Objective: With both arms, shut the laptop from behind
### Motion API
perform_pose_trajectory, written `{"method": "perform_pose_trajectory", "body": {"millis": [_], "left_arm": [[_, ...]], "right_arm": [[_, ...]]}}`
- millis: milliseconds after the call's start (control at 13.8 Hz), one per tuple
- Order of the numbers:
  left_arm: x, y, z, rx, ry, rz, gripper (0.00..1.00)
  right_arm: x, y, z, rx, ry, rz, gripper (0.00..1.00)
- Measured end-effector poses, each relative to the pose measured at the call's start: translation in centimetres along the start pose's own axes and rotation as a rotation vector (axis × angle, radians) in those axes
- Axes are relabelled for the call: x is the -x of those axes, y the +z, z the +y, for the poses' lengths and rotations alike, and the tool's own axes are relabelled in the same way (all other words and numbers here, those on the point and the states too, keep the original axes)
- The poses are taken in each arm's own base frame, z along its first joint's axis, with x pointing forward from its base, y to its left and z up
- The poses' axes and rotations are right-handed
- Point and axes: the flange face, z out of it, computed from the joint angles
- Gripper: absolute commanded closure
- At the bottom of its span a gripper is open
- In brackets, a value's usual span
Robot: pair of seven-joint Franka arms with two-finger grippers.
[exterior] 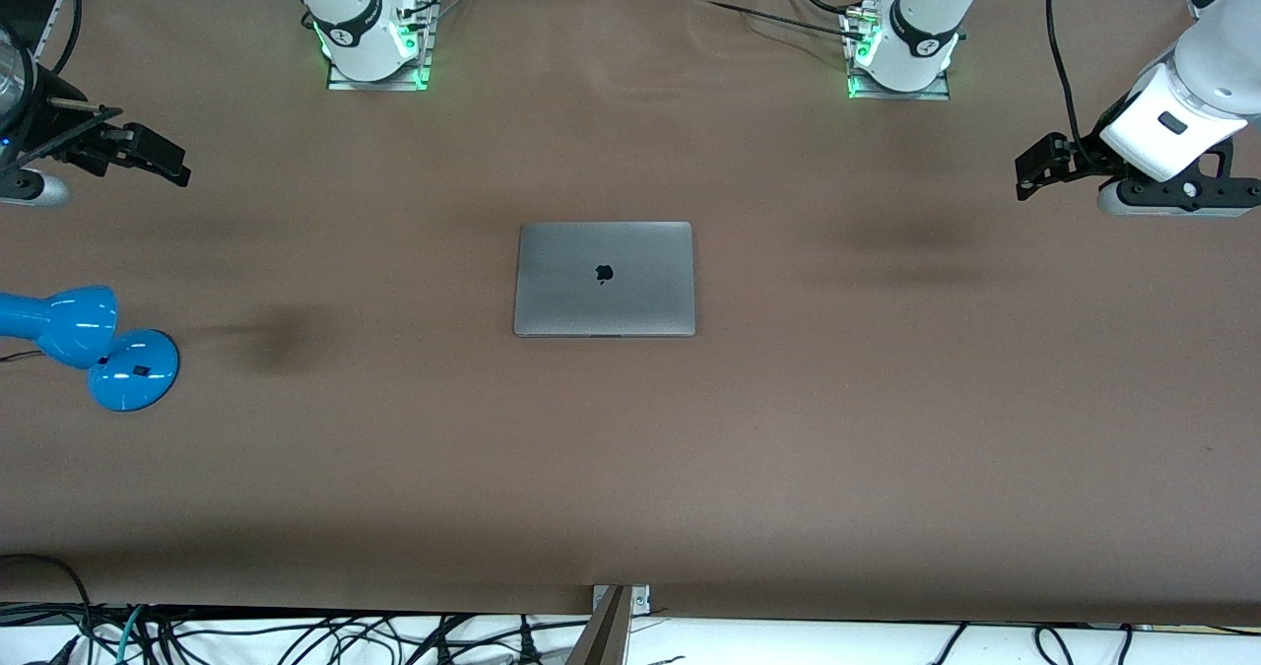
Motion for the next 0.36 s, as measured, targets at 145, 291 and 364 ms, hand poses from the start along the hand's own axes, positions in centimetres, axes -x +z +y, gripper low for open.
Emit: {"method": "perform_pose_trajectory", "body": {"millis": [145,291,364], "left_arm": [[0.03,0.01,0.20,0.000,0.004,-0.002,0.00],[0.05,0.01,0.47,-0.001,0.009,-0.002,0.00],[0.05,0.01,0.53,0.002,0.010,-0.002,0.00]], "right_arm": [[0.00,0.00,0.00,0.000,0.000,0.000,0.00],[0.00,0.01,0.00,0.000,0.000,0.000,0.00],[-0.01,0.01,-0.01,0.000,0.000,0.000,0.00]]}}
